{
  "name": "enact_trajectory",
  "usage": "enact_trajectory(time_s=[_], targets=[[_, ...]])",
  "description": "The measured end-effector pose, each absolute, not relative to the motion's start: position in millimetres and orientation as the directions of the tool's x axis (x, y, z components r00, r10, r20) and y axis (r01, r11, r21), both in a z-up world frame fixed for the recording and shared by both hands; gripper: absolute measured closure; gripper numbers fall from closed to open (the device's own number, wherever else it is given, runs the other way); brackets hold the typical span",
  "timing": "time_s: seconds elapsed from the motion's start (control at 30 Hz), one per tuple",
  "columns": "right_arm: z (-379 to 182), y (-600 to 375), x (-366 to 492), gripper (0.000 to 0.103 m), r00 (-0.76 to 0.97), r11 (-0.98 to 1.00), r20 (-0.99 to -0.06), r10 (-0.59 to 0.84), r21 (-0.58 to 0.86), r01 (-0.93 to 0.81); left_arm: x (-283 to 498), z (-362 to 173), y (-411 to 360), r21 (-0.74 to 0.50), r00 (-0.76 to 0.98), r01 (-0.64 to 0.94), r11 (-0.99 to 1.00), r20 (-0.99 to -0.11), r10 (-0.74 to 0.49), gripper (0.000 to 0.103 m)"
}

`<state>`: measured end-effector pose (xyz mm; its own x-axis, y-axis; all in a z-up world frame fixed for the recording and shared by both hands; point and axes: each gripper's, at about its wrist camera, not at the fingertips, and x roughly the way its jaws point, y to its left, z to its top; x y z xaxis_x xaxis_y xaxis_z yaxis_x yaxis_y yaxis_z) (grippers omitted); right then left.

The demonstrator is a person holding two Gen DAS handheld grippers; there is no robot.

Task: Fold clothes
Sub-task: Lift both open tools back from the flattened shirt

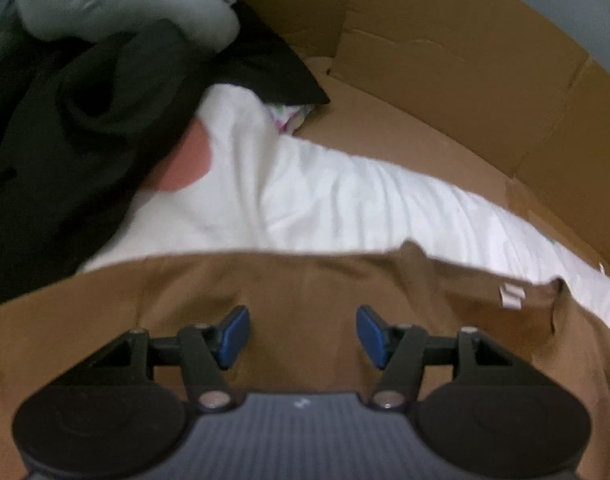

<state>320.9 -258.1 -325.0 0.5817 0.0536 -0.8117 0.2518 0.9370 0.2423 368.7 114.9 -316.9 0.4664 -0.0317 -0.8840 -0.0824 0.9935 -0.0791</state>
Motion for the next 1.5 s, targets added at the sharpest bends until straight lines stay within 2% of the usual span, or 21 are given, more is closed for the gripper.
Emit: enact_trajectory(time_s=[0.07,0.17,0.47,0.73,0.9,1.1,1.2,1.3,1.5], targets=[[-315.9,-261.0,301.8,0.050,0.584,0.946,-0.811,0.038,0.218,0.241,355.4,-310.8,119.1,-0.066,0.476,-0.058,0.996,-0.879,-0.031,0.038],[-307.9,-266.9,273.0,0.047,0.583,0.949,-0.812,0.017,0.197,0.247,326.2,-299.4,129.9,-0.049,0.480,-0.014,0.999,-0.877,-0.037,0.033],[-330.8,-269.3,178.7,0.047,0.514,0.965,-0.858,-0.017,0.120,0.232,211.6,-307.7,183.6,-0.009,0.391,0.057,0.998,-0.920,-0.031,0.032],[-362.3,-263.5,121.1,0.047,0.435,0.975,-0.900,-0.039,0.062,0.215,138.3,-330.1,218.2,0.024,0.279,0.004,1.000,-0.960,0.022,0.033],[-367.5,-263.0,91.6,0.043,0.419,0.971,-0.907,-0.044,0.060,0.231,115.4,-329.5,223.1,0.086,0.265,0.016,0.996,-0.961,0.079,0.032],[-368.0,-256.3,58.9,0.040,0.388,0.976,-0.920,-0.054,0.033,0.216,102.8,-327.4,237.9,0.084,0.225,0.002,0.996,-0.971,0.081,0.031],[-367.1,-254.3,40.2,0.040,0.362,0.976,-0.931,-0.056,0.025,0.215,101.0,-326.2,246.3,0.060,0.204,-0.026,0.998,-0.977,0.064,0.027],[-358.4,-251.9,27.1,0.040,0.351,0.977,-0.935,-0.045,0.032,0.211,102.3,-322.6,251.7,0.037,0.212,-0.063,0.997,-0.976,0.050,0.028],[-313.5,-245.6,20.1,0.040,0.340,0.989,-0.940,-0.029,0.022,0.145,107.0,-310.6,248.7,0.002,0.232,-0.027,1.000,-0.973,0.008,0.028]])
